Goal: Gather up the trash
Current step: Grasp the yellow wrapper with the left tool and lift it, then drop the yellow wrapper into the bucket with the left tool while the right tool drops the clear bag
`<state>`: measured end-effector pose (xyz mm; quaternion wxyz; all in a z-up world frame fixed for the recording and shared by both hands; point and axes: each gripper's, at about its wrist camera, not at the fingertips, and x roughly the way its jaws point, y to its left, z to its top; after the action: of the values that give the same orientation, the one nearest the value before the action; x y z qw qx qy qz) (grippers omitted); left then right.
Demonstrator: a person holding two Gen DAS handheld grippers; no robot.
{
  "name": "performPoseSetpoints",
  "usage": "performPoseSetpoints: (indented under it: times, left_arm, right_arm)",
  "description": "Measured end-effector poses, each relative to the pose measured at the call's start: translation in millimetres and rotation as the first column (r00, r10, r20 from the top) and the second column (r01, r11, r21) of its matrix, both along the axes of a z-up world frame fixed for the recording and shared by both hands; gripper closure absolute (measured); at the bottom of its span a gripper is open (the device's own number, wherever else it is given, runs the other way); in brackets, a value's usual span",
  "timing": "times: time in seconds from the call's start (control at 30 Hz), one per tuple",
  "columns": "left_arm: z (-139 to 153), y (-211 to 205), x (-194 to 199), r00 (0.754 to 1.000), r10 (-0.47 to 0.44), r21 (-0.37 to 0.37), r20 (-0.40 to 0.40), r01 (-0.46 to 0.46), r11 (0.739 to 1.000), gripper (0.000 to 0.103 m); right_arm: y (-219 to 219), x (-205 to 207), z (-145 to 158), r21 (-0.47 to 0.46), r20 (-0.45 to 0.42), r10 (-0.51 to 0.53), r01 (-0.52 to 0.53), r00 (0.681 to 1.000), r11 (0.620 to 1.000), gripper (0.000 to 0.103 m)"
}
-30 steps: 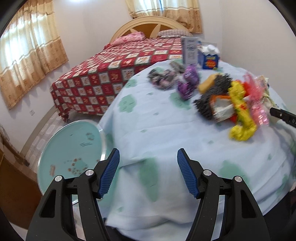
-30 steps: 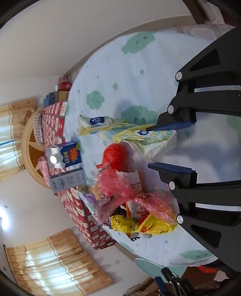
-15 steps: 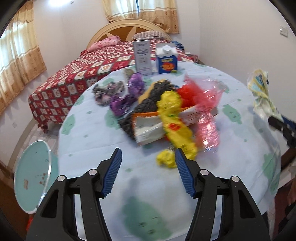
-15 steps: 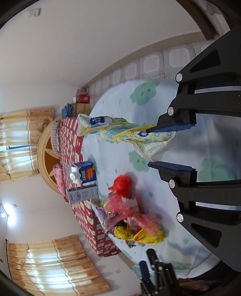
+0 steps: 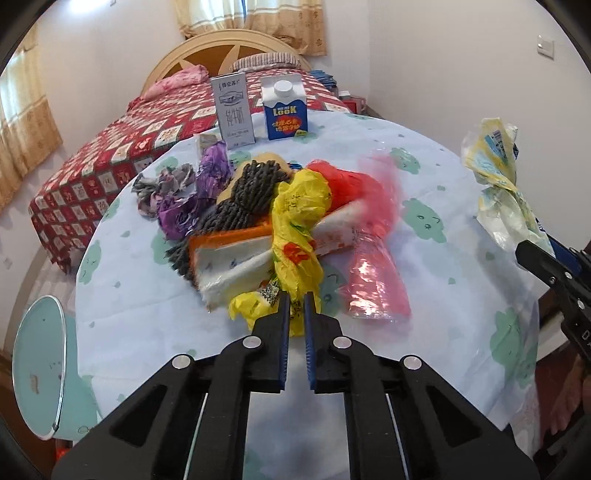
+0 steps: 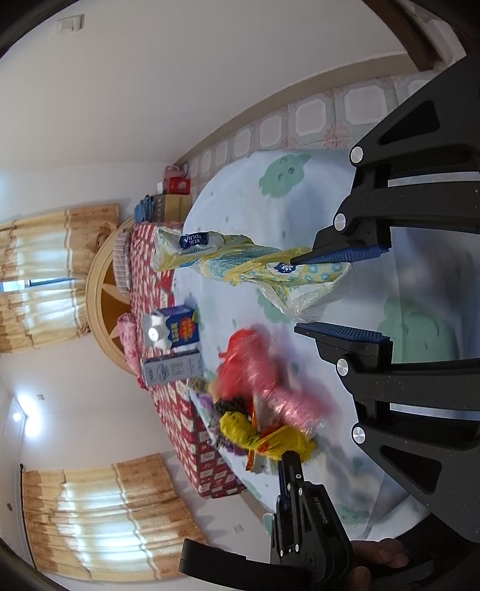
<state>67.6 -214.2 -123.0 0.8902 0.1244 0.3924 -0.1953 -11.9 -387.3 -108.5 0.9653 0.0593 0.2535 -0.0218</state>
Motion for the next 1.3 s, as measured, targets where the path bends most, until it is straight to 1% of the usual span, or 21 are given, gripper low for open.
performPoseSetpoints:
  times: [0.17,0.3,0.53,0.67,0.83,1.3]
  left_arm:
    - [19,22,-9,0.999,0.003,-0.021,0.032,-0.002,1.0,0.096]
    - [34,52,-15,0.997,0.046,-0.029,0.061,-0.044,0.999,0.096]
    - [48,104,-15,0.989,0.122,-0.038,0.089,-0.119,0.992,0.096]
    - [52,126,-13,0.984,0.149,-0.044,0.092,-0.146,0.988,0.096]
    - [54,157,-13,0.973,0.207,-0.04,0.101,-0.203,0.978,0.096]
    - [48,237,-8,0.93,0.349,-0.009,0.114,-0.35,0.937,0.096]
  right_arm:
    - [17,4,12,-0.02,0.019,0.035,-0.035,0.999,0.999,0.073]
    - [33,10,21,-0.035,0.032,0.068,-0.067,0.997,0.997,0.073]
    - [71,26,34,-0.065,0.047,0.137,-0.134,0.99,0.989,0.073]
    - [91,35,40,-0.075,0.049,0.172,-0.168,0.984,0.983,0.073]
    - [117,49,43,-0.091,0.037,0.224,-0.22,0.974,0.971,0.073]
    - [199,78,39,-0.135,0.002,0.367,-0.364,0.93,0.922,0.073]
